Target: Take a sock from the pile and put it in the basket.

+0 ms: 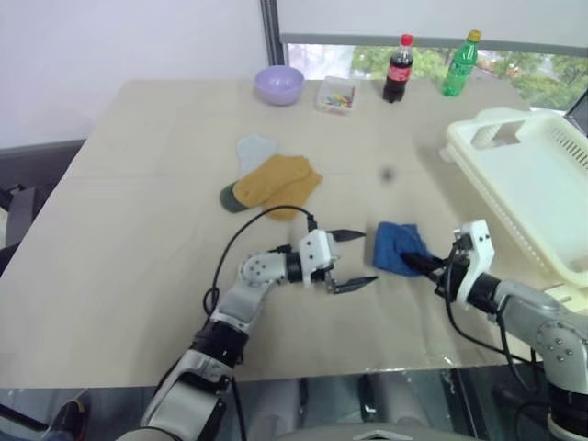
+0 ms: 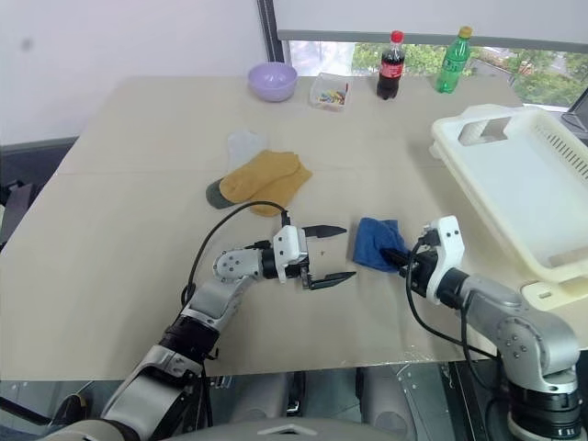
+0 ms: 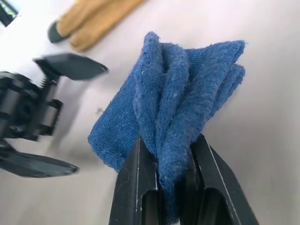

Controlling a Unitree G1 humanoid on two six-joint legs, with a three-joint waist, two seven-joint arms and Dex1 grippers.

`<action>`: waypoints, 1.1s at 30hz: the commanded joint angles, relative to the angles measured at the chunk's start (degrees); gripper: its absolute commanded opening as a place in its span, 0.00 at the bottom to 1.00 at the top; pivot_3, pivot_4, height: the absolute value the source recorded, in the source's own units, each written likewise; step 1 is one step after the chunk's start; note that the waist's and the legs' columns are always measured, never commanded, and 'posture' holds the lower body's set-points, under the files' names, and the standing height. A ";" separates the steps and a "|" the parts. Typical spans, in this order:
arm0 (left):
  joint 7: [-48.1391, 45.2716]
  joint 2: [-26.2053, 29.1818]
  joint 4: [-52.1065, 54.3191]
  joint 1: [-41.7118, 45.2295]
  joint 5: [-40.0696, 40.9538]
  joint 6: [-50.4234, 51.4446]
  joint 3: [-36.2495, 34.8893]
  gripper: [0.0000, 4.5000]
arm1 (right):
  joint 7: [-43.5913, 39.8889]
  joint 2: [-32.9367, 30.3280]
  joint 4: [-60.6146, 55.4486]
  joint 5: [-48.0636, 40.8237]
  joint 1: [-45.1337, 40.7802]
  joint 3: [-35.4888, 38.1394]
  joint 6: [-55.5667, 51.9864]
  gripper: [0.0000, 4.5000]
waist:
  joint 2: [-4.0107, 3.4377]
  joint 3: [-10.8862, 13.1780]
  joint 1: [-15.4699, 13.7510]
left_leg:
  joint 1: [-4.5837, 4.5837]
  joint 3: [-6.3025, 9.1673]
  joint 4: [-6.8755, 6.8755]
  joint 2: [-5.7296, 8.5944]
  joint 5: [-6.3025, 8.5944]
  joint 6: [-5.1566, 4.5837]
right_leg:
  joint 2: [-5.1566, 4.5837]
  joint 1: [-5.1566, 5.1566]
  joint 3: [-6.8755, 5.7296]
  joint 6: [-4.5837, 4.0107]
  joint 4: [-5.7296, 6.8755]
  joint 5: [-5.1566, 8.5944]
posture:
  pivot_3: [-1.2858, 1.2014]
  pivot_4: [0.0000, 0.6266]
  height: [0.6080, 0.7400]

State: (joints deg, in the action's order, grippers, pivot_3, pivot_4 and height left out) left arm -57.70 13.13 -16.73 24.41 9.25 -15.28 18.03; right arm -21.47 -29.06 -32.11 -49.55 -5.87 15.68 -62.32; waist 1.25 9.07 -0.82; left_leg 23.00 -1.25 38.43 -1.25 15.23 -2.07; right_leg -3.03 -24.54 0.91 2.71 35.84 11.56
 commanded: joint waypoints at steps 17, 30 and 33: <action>4.52 -11.59 6.25 6.59 8.42 12.55 -2.97 1.00 | 6.34 -20.75 20.10 -14.87 -7.95 30.11 -8.28 0.00 | -0.04 0.06 0.13 | -0.01 -0.03 0.07 0.01 0.00 -0.02 | 0.07 0.04 0.06 0.23 0.02 -0.13 | 0.52 0.24 1.00; 6.77 -12.22 5.98 10.42 8.38 14.02 -4.50 1.00 | 12.70 -18.32 35.18 -11.13 -16.13 29.77 -4.82 0.60 | -0.14 0.04 0.08 | 0.01 -0.11 0.06 0.00 0.00 -0.02 | 0.16 0.04 0.13 0.23 0.01 -0.15 | 0.52 0.24 1.00; 6.83 -12.39 6.08 10.51 8.30 14.14 -4.48 1.00 | 12.55 -18.45 35.62 -9.89 -15.73 29.79 -4.13 0.92 | -0.14 0.04 0.09 | 0.02 -0.15 0.06 0.00 0.00 -0.02 | 0.15 0.04 0.13 0.23 -0.01 -0.15 | 0.52 0.24 1.00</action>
State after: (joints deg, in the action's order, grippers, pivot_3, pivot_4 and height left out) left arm -50.99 1.58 -12.67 33.61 17.03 -0.92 13.65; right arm -8.68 -46.78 3.92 -60.04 -21.25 44.19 -68.11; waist 1.10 9.11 -0.73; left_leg 23.02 -1.41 38.49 -1.26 15.23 -2.10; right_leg -2.87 -24.50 1.04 2.95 35.83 11.42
